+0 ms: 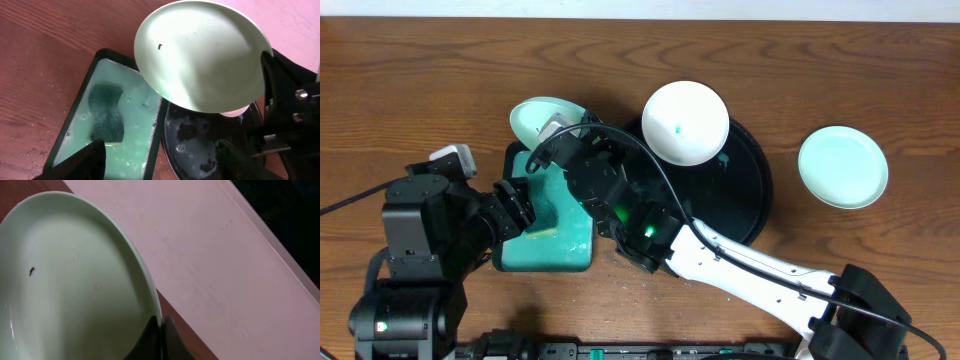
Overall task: Clean dirty plates on tray and stack at the side
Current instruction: 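Lift the light green plate with the right gripper and tilt it over the tray, then carry the light green plate right and stack it on the mint plate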
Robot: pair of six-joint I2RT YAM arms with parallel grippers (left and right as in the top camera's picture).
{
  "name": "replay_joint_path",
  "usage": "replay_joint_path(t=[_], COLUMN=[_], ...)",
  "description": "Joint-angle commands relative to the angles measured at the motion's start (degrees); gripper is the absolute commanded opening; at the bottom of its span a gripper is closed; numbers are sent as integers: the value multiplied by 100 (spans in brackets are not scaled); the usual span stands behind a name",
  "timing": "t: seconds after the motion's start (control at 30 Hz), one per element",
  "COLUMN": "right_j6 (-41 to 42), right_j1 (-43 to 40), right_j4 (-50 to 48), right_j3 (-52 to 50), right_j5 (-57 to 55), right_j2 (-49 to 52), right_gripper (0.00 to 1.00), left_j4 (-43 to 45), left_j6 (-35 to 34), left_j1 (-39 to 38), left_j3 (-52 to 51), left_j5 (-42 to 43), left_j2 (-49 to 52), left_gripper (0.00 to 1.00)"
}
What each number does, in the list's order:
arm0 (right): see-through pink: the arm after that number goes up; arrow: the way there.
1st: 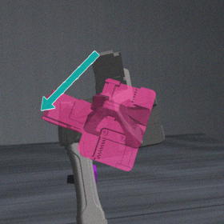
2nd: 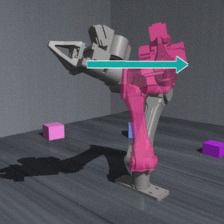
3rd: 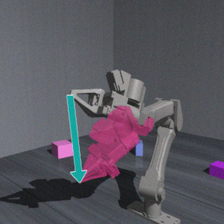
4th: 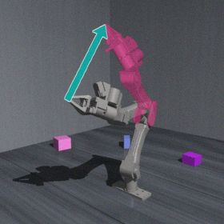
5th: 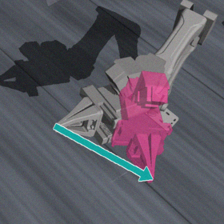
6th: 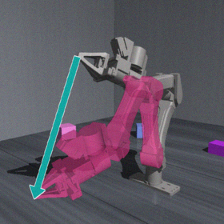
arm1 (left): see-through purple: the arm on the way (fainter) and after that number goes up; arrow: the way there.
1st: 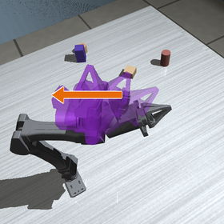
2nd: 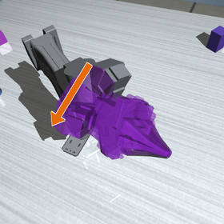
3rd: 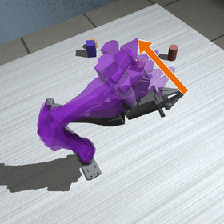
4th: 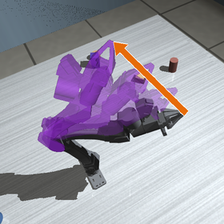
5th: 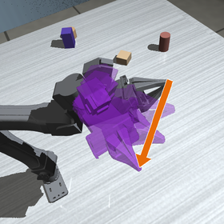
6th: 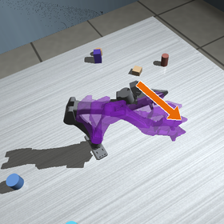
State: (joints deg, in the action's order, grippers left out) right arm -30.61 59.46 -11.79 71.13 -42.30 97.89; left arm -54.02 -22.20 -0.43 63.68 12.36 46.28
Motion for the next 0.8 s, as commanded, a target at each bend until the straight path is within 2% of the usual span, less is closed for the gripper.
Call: replay_joint_path(t=[0.0, 0.13, 0.23, 0.3, 0.4, 0.43, 0.53, 0.67, 0.77], right_j6=[-22, 57, 468, 1182, 3018, 3805, 5051, 5351, 5348], right_j1=[59, 46, -35, -192, -544, -748, -1403, -2752, -3718], right_j4=[-35, 24, 160, 446, 1521, 2109, 3099, 3838, 4273], right_j3=[37, 37, 37, 37, 39, 44, 44, 44, 44], right_j5=[-120, -118, -114, -127, 9, 431, 2214, 5145, 6111], right_j2=[-50, -48, -48, -48, -81, -96, -131, -330, -619], right_gripper=[1, 1, 1, 1, 1, 1, 1, 1, 1], left_j4=[-17, -17, -22, -35, -90, -133, -271, -310, -310], left_j6=[72, 72, 72, 72, 72, 74, 76, 76, 76], left_j1=[26, 26, 26, 26, 24, 24, 26, 26, 26], left_j3=[94, 94, 94, 94, 94, 94, 94, 94, 94], left_j5=[48, 50, 50, 50, 52, 52, 50, 50, 52], left_j2=[90, 221, 332, 400, 538, 592, 765, 1049, 1209], left_gripper=[71, 71, 71, 71, 71, 71, 71, 71, 71])
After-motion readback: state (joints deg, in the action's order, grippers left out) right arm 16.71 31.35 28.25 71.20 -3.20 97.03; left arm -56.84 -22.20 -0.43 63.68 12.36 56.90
